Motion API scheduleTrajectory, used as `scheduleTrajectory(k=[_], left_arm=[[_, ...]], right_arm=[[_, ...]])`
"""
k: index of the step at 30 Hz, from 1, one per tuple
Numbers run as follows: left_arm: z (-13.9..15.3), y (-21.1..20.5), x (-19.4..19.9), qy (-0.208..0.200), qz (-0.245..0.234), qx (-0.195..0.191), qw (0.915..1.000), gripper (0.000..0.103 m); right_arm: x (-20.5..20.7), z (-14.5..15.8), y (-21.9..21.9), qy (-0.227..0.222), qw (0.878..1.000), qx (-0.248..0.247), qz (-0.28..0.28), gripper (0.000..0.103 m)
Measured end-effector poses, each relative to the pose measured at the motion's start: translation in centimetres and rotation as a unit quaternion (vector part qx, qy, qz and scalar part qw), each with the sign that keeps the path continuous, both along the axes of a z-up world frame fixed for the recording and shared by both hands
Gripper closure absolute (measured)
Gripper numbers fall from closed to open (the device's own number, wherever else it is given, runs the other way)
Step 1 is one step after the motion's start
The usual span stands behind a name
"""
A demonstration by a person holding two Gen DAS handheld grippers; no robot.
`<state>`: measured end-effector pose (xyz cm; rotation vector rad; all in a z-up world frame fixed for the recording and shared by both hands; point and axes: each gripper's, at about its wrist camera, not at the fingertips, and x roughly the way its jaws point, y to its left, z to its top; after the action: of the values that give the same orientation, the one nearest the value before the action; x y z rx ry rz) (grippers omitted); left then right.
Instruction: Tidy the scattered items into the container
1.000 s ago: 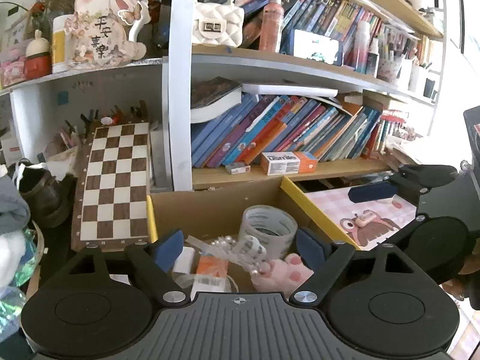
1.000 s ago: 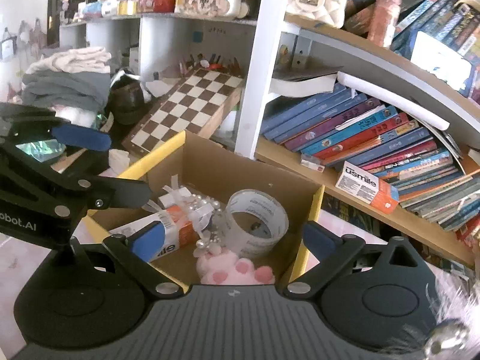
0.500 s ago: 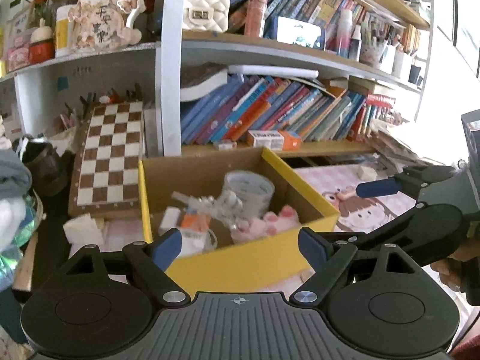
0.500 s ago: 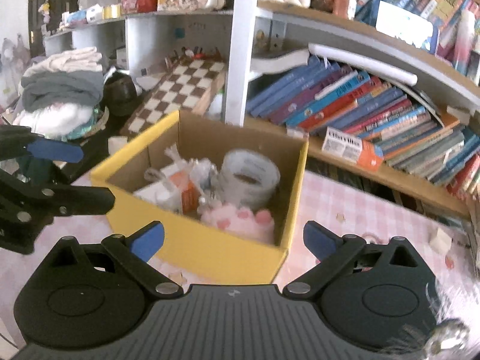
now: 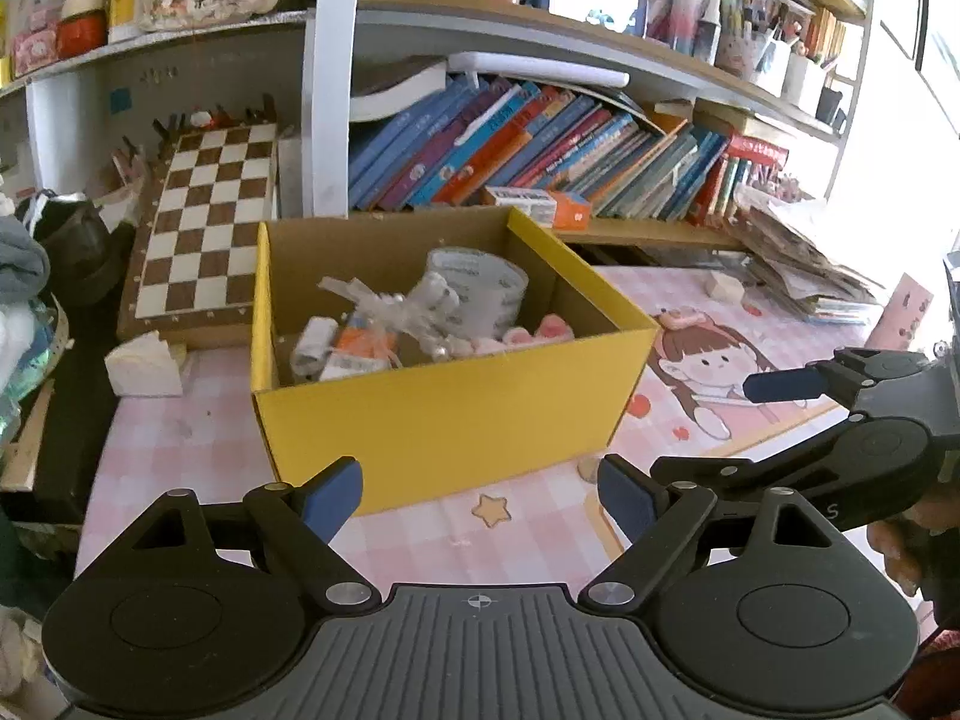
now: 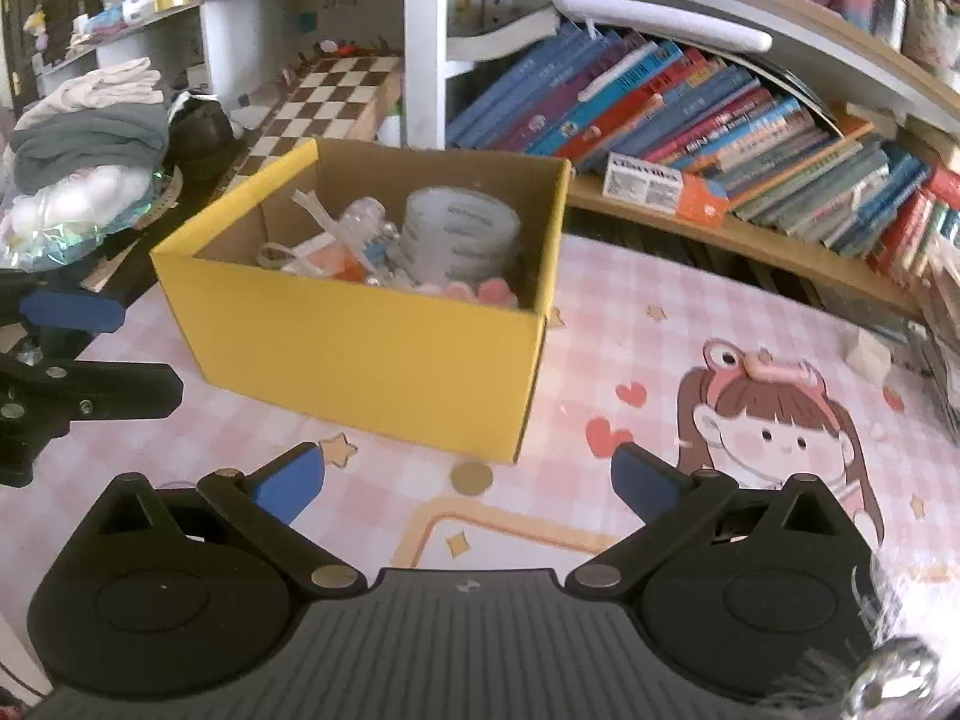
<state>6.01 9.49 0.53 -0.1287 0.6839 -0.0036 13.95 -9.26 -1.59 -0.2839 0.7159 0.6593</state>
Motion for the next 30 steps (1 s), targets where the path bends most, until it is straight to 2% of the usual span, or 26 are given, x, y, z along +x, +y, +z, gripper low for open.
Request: scheduleTrajectory(k=[10,17,23,30], left_arm=[[-1.3,-1.8,0.0,0.01,-0.012,-0.017,0.9997,0.011],[-2.0,-3.2,0.4,0.022,-0.02,-0.017,0.9994,0.011],[-2.0,-4.5,0.8,0.027,-0.016,-0.012,0.9994,0.01],[-2.0,-6.3,1.3,0.035,-0.006,-0.006,0.9994,0.01]], right_arm=[[-1.8,-1.2,-1.7,-0.014,0.999,-0.013,-0.041,0.0],[-1.6,-1.6,-3.0,-0.001,0.998,-0.014,-0.061,0.0],[-1.2,-2.0,-3.9,0.014,0.998,-0.012,-0.058,0.0],[-0.4,-2.1,-4.7,0.023,0.999,-0.017,-0.027,0.0]])
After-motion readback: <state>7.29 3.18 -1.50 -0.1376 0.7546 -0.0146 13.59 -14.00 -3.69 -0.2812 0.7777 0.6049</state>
